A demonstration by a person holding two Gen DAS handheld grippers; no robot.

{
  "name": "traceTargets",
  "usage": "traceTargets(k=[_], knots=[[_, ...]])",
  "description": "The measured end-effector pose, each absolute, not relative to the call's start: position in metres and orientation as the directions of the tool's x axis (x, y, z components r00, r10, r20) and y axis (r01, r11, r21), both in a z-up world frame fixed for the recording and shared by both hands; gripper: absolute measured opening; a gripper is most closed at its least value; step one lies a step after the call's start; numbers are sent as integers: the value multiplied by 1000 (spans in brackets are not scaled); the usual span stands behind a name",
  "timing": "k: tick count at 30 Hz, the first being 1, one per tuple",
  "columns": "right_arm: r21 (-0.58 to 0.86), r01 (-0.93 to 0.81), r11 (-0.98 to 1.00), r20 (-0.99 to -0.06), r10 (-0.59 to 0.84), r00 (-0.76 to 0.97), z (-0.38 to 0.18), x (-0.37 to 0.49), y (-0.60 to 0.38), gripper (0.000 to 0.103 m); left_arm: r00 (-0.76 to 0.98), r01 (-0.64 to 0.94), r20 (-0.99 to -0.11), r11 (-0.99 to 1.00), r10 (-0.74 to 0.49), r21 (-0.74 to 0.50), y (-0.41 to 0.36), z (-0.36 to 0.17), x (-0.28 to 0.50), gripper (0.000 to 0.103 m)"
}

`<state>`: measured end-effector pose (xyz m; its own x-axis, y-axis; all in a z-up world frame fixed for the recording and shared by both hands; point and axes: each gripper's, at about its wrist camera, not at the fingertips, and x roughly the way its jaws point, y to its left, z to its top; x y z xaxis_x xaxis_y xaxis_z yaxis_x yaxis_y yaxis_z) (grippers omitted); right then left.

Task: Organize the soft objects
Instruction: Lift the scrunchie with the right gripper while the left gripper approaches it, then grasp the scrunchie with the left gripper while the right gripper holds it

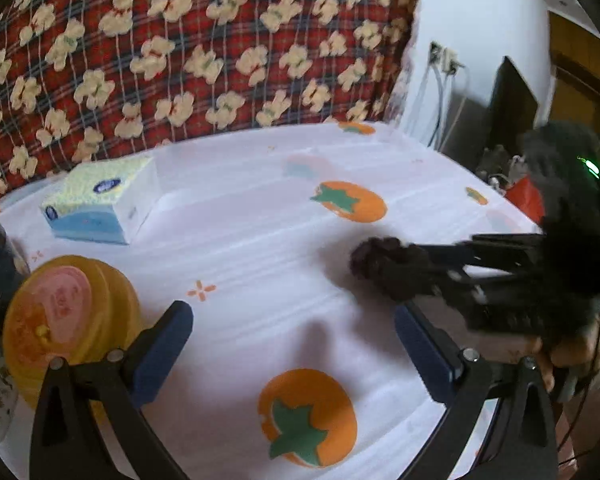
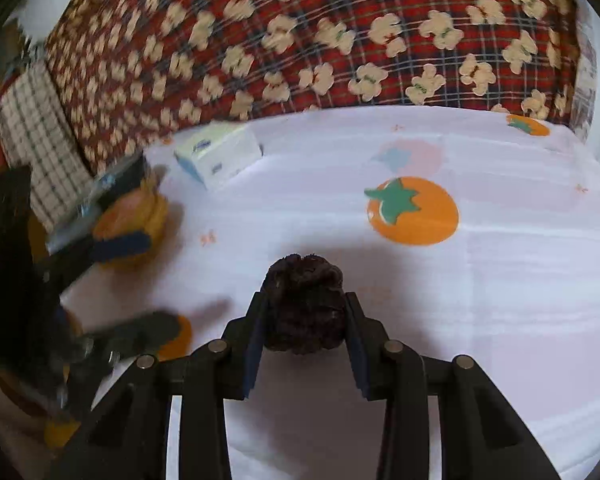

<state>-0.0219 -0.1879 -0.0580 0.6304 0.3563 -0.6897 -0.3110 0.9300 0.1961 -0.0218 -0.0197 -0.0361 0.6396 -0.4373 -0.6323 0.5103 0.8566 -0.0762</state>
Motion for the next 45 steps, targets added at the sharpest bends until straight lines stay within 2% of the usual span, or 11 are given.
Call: traceTargets(k=[7, 10, 18, 19, 23, 26, 28, 31, 34, 45], knots=[[197, -345, 918, -688, 380, 619, -63, -31, -195, 40, 603, 465, -681, 877, -415, -123, -39, -44, -10, 87], [223, -347, 911, -682, 400, 612, -64, -31, -201, 40, 576, 484, -692, 864, -435, -140, -52, -46, -8, 87], [183, -402, 897, -694, 408, 593, -63, -37, -198, 41, 502, 427, -700, 850, -508, -310, -52, -48, 14, 85], [183, -403, 897, -695, 408, 592, -63, -36, -198, 41, 488, 431, -700, 841, -522, -327, -55, -49, 16, 78], [186, -402, 897, -695, 409, 591, -64, -36, -200, 41, 428, 441, -726, 826, -538, -352, -75, -58, 21, 70], [201, -396, 896, -695, 415, 587, -65, -35, -202, 41, 439, 459, -728, 828, -526, -322, -84, -58, 18, 58], [204, -392, 897, -696, 415, 587, -66, -35, -202, 41, 448, 473, -719, 823, -531, -313, -89, -59, 13, 27], [191, -380, 905, -695, 398, 598, -65, -35, -201, 41, 422, 514, -692, 783, -586, -350, -96, -60, 9, 25], [185, -370, 910, -682, 390, 618, -63, -38, -203, 41, 435, 529, -688, 783, -581, -326, -101, -57, 6, 21], [213, -399, 892, -604, 441, 664, -41, -48, -174, 40, 494, 531, -641, 787, -588, -314, -72, -33, -7, 20]])
